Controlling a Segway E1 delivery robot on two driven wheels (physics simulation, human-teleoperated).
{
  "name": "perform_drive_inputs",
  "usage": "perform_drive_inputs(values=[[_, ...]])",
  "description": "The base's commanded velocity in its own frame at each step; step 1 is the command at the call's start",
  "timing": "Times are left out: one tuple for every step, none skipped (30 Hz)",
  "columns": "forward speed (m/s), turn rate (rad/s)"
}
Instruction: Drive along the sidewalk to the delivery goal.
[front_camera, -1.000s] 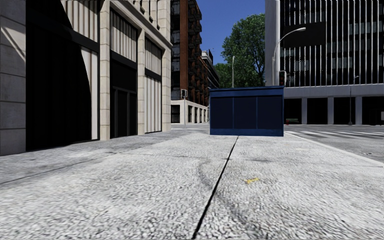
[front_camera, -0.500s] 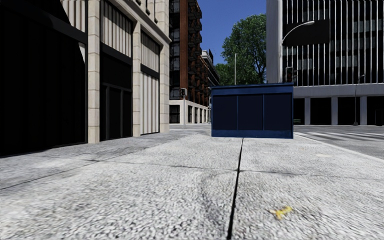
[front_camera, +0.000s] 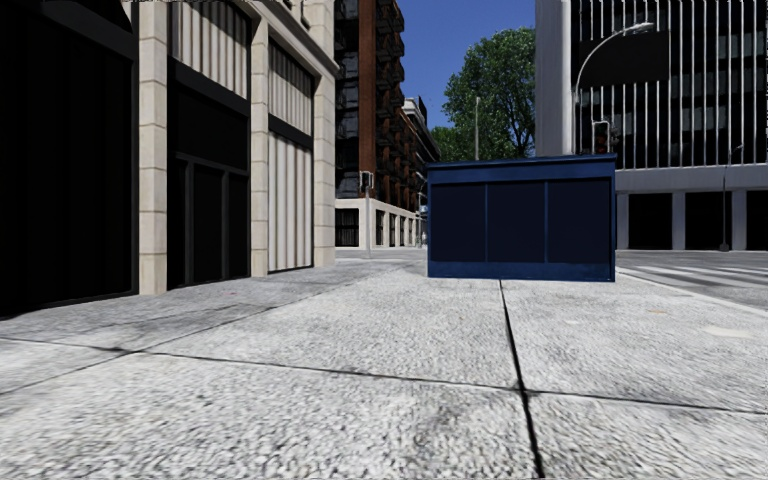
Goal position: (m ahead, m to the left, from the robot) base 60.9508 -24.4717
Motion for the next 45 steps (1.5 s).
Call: perform_drive_inputs(values=[[2.0, 0.0], [2.0, 0.0], [2.0, 0.0], [2.0, 0.0], [2.0, 0.0], [2.0, 0.0], [2.0, 0.0], [2.0, 0.0], [2.0, 0.0], [2.0, 0.0], [2.0, 0.0], [2.0, 0.0], [2.0, 0.0], [2.0, 0.0], [2.0, 0.0], [2.0, 0.0], [2.0, 0.0], [2.0, 0.0], [2.0, 0.0], [2.0, 0.0], [2.0, 0.0], [2.0, 0.0], [2.0, 0.0], [2.0, 0.0], [2.0, 0.0], [2.0, 0.0], [2.0, 0.0], [2.0, 0.0], [2.0, 0.0], [2.0, 0.0], [2.0, 0.0], [2.0, 0.0], [2.0, 0.0], [2.0, 0.0], [2.0, 0.0], [2.0, 0.0], [2.0, 0.0], [2.0, 0.0], [2.0, 0.0], [2.0, 0.0], [2.0, 0.0], [2.0, 0.0], [2.0, 0.0], [2.0, 0.0], [2.0, 0.0]])
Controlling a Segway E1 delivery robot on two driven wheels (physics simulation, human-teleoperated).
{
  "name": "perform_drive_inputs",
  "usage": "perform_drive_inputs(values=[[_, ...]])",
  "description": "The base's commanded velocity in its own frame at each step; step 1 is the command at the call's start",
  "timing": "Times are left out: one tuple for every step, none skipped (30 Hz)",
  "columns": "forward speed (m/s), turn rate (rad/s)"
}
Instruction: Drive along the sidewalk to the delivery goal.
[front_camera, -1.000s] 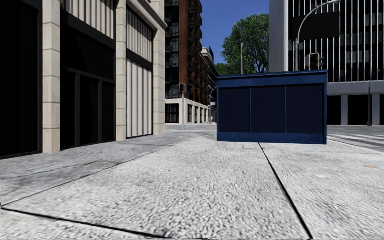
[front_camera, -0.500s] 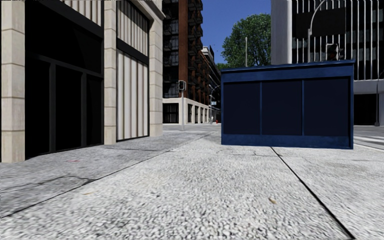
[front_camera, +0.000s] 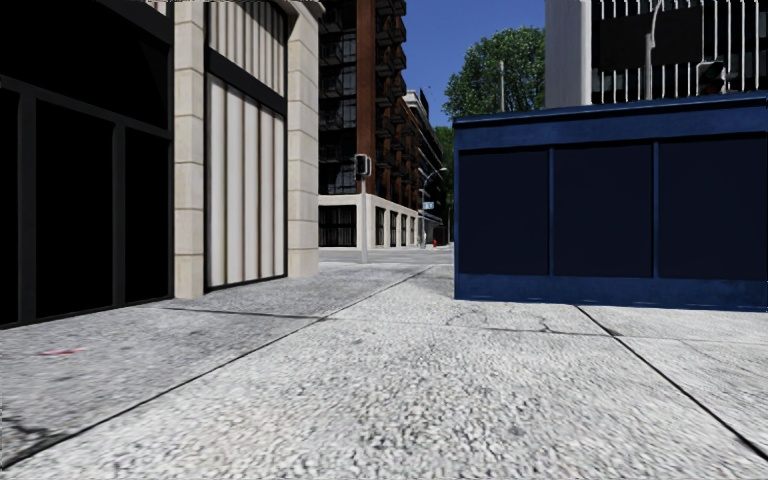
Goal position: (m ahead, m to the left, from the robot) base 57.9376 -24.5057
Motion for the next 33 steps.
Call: perform_drive_inputs(values=[[2.0, 0.0], [2.0, 0.0], [2.0, 0.0], [2.0, 0.0], [2.0, 0.0], [2.0, 0.0], [2.0, 0.04], [2.0, 0.04], [2.0, 0.06], [2.0, 0.06], [2.0, 0.06], [2.0, 0.09], [2.0, 0.09], [2.0, 0.15], [2.0, 0.17], [2.0, 0.19], [2.0, 0.19], [2.0, 0.19], [2.0, 0.19], [2.0, 0.2], [2.0, 0.2], [2.0, 0.2], [2.0, 0.2], [2.0, 0.2], [2.0, 0.2], [2.0, 0.2], [2.0, 0.2], [2.0, 0.2], [2.0, 0.2], [2.0, 0.2], [2.0, 0.2], [2.0, 0.2], [2.0, 0.2]])
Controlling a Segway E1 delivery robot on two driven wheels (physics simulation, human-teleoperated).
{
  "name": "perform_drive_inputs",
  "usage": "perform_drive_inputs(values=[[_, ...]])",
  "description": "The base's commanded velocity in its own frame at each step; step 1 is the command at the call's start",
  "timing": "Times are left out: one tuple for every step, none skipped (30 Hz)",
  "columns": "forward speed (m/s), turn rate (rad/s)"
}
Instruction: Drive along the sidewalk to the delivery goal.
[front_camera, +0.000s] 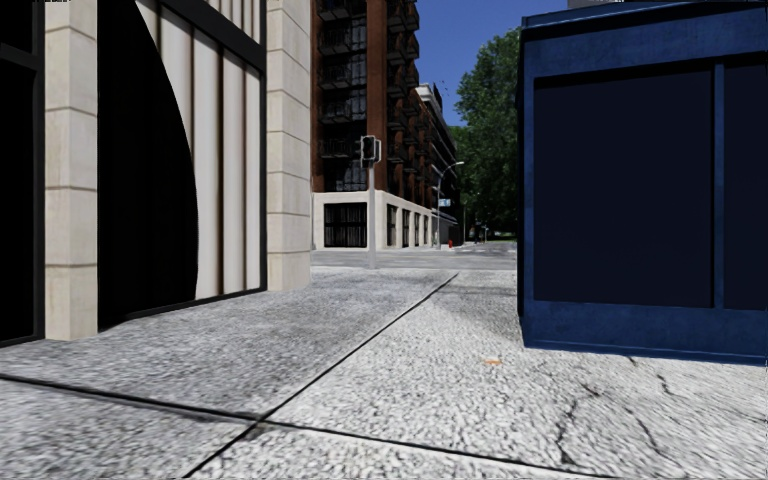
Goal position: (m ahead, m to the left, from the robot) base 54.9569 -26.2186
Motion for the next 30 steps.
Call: perform_drive_inputs(values=[[2.0, 0.2], [2.0, 0.09], [2.0, 0.09], [2.0, 0.0], [2.0, 0.0], [2.0, 0.0], [2.0, 0.0], [2.0, 0.0], [2.0, 0.0], [2.0, 0.0], [2.0, 0.0], [2.0, 0.0], [2.0, 0.0], [2.0, 0.0], [2.0, 0.0], [2.0, 0.0], [2.0, 0.0], [2.0, 0.0], [2.0, 0.0], [2.0, 0.0], [2.0, 0.0], [2.0, 0.0], [2.0, 0.0], [2.0, 0.0], [2.0, 0.0], [2.0, 0.0], [2.0, 0.0], [2.0, 0.0], [2.0, 0.0], [2.0, 0.0]])
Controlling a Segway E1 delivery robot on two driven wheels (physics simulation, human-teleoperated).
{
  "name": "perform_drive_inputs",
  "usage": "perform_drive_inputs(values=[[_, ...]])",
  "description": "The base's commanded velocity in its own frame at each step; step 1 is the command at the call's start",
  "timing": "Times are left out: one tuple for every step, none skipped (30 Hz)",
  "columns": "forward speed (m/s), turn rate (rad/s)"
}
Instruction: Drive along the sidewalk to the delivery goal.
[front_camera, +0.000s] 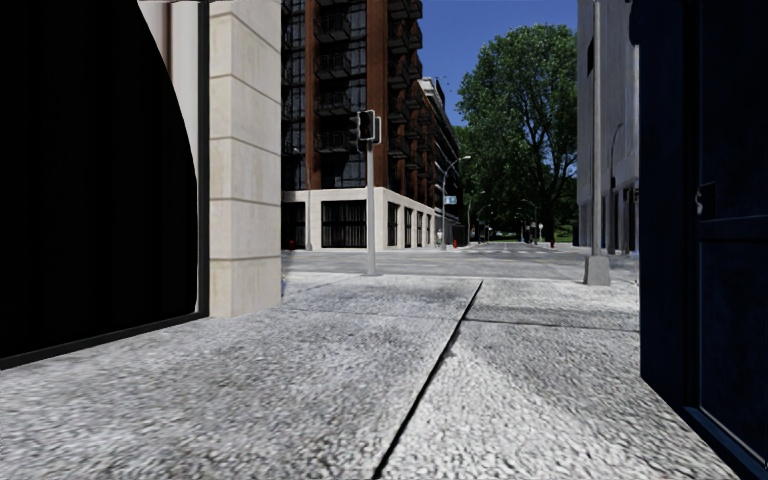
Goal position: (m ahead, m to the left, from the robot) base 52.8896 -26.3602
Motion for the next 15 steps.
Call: perform_drive_inputs(values=[[2.0, 0.0], [2.0, 0.0], [2.0, 0.0], [2.0, 0.0], [2.0, 0.0], [2.0, 0.0], [2.0, 0.0], [2.0, 0.0], [2.0, 0.0], [2.0, 0.0], [2.0, 0.0], [2.0, 0.0], [2.0, 0.0], [2.0, 0.0], [2.0, 0.0]])
